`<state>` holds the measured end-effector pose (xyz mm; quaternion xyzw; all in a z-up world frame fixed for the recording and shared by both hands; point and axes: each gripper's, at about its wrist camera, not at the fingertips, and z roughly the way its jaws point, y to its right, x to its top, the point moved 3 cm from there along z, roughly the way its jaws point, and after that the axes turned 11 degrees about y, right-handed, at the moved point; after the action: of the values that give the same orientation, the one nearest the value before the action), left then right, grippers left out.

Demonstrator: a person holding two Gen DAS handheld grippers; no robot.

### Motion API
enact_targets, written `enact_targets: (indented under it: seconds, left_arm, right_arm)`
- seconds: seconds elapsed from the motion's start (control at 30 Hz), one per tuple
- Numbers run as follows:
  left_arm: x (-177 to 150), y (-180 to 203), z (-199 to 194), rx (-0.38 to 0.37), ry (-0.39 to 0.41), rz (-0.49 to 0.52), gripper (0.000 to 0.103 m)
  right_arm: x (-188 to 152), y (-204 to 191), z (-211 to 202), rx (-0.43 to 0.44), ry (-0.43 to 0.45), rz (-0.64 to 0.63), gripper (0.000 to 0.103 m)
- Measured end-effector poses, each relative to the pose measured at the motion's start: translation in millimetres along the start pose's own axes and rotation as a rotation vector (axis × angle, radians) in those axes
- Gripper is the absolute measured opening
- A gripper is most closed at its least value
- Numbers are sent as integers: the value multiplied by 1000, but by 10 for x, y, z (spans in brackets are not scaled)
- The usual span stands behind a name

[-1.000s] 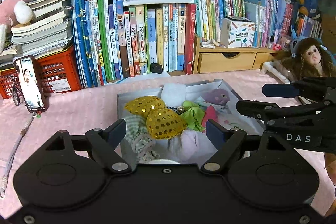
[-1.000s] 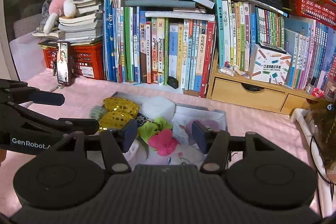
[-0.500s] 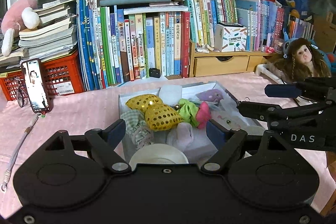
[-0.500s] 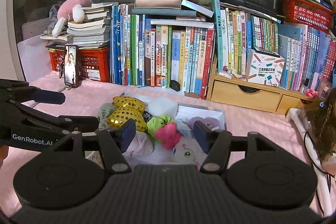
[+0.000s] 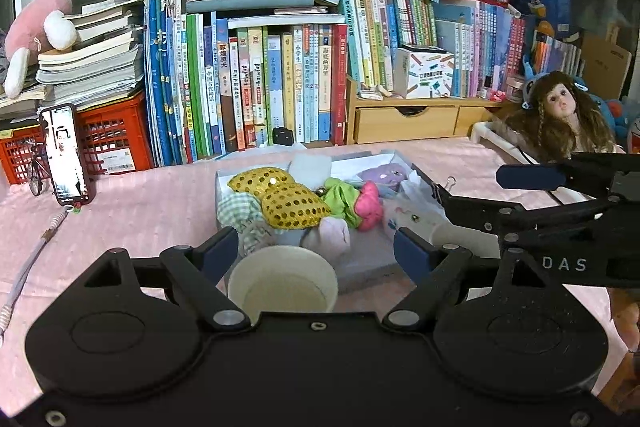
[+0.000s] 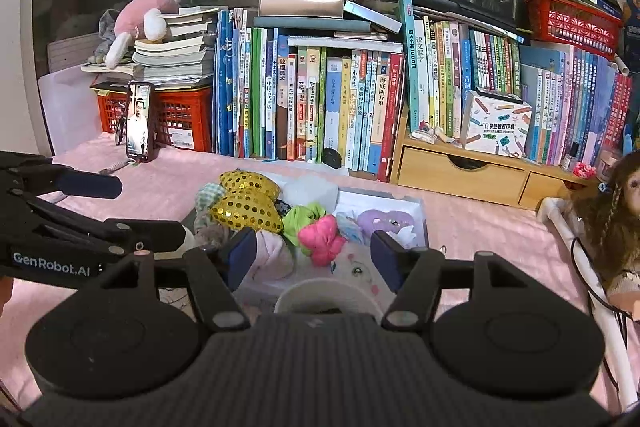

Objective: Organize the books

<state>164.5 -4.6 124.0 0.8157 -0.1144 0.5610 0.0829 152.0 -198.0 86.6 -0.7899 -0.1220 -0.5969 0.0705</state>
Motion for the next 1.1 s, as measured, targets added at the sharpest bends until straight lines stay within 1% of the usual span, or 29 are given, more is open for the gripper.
enact_targets:
  seconds: [0.2, 0.4, 0.83, 1.1]
  left_arm:
    - [-114, 45, -84, -5, 6, -2, 84]
    - [-228, 51, -136, 11, 16, 0, 85]
    - [-506, 91, -250, 44, 42, -1, 87]
    - [-710, 112, -248, 62, 27, -12, 87]
  right_arm:
    - [-106, -9, -61, -10, 1, 16, 76]
    - [-224, -16, -125, -29, 8, 20, 76]
    - [-523, 9, -261, -85, 29, 102, 77]
    - [-735, -6, -267, -108, 12, 127, 79]
